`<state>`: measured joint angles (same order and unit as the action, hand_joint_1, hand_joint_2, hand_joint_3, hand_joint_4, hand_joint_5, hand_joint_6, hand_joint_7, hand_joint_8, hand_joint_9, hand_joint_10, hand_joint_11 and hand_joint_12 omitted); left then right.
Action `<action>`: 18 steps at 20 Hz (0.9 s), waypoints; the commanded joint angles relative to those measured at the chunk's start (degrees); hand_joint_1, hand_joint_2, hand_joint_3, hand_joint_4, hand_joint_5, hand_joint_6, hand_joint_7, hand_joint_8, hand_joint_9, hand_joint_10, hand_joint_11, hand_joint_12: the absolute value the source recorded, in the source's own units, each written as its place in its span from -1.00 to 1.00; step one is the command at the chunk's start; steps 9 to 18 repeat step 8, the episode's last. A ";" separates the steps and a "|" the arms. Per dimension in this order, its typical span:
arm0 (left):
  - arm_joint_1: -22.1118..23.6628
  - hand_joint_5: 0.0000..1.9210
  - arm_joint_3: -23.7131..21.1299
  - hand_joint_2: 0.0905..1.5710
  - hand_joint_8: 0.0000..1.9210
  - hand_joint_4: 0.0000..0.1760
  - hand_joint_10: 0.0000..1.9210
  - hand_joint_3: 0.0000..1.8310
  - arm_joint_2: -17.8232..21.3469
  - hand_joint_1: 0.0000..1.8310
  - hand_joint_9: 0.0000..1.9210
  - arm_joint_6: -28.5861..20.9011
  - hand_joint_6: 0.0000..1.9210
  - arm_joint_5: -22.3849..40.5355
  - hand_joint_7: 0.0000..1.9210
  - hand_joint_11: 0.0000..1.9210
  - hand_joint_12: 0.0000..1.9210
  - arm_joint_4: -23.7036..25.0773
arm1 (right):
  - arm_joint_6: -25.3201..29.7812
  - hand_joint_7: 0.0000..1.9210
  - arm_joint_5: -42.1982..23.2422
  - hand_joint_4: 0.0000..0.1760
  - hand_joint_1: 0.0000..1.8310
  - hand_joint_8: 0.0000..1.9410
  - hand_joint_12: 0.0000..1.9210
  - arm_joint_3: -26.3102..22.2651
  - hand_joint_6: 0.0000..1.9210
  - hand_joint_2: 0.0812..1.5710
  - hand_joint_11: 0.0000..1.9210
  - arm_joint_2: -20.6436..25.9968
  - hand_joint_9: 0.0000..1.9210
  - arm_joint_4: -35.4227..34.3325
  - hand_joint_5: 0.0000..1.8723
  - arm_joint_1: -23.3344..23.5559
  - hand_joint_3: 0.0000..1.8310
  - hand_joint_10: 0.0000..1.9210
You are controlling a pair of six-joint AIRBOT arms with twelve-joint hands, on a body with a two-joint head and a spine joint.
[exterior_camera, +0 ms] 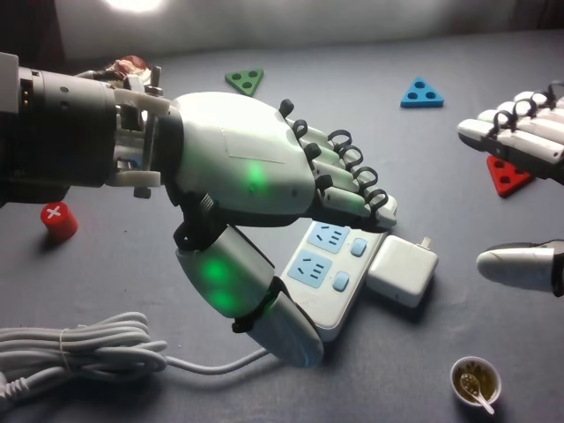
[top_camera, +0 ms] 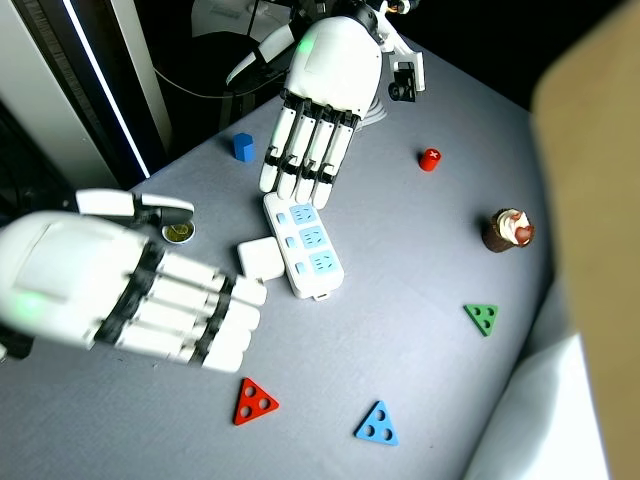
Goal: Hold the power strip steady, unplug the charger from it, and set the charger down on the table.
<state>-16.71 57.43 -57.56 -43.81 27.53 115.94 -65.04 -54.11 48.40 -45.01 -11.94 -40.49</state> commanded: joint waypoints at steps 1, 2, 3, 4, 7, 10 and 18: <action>0.88 -0.88 -0.17 0.12 -1.00 -1.00 -1.00 -1.00 0.39 -1.00 -0.85 -0.21 -1.00 -1.18 -0.85 -0.83 -0.98 -2.26 | -0.69 -0.80 -7.96 -1.00 -0.97 -0.99 -0.93 -0.22 -0.99 0.30 -0.79 0.61 -0.78 -0.20 -0.85 0.57 -1.00 -0.99; 0.95 -0.88 -0.17 0.12 -1.00 -1.00 -1.00 -1.00 0.47 -1.00 -0.86 -0.21 -1.00 -1.21 -0.86 -0.83 -0.98 -2.25 | -1.24 -0.80 -7.96 -1.00 -0.97 -0.99 -0.93 -0.64 -0.99 0.29 -0.79 0.74 -0.78 -0.20 -0.85 0.57 -1.00 -0.99; 1.03 -0.88 -0.18 0.11 -1.00 -1.00 -1.00 -1.00 0.51 -1.00 -0.87 -0.21 -1.00 -1.22 -0.87 -0.84 -0.99 -2.19 | -1.44 -0.78 -7.96 -1.00 -0.96 -0.99 -0.93 -0.97 -0.99 0.30 -0.78 0.90 -0.77 -0.19 -0.84 0.57 -1.00 -0.99; 1.08 -0.88 -0.18 0.11 -1.00 -1.00 -1.00 -1.00 0.54 -1.00 -0.87 -0.21 -1.00 -1.22 -0.86 -0.84 -0.98 -2.13 | -1.49 -0.78 -7.96 -1.00 -0.95 -0.99 -0.93 -1.10 -0.99 0.30 -0.77 0.98 -0.77 -0.19 -0.83 0.57 -1.00 -0.99; 1.55 -0.89 -0.08 0.12 -1.00 -1.00 -1.00 -1.00 0.67 -1.00 -0.87 -0.21 -1.00 -1.18 -0.86 -0.82 -0.98 -1.70 | -1.47 -0.75 -7.31 -1.00 -0.94 -1.00 -0.94 -1.25 -0.99 0.30 -0.77 1.33 -0.74 -0.25 -0.80 0.21 -1.00 -0.99; 1.73 -0.91 -0.04 0.13 -1.00 -1.00 -1.00 -1.00 0.70 -1.00 -0.87 -0.21 -1.00 -1.15 -0.88 -0.83 -0.98 -1.45 | -1.47 -0.74 -6.67 -1.00 -0.95 -0.99 -0.94 -1.33 -0.99 0.31 -0.76 1.50 -0.73 -0.41 -0.79 0.03 -1.00 -0.99; 1.73 -0.91 -0.04 0.13 -1.00 -1.00 -1.00 -1.00 0.70 -1.00 -0.87 -0.21 -1.00 -1.15 -0.88 -0.83 -0.98 -1.45 | -1.47 -0.74 -6.67 -1.00 -0.95 -0.99 -0.94 -1.33 -0.99 0.31 -0.76 1.50 -0.73 -0.41 -0.79 0.03 -1.00 -0.99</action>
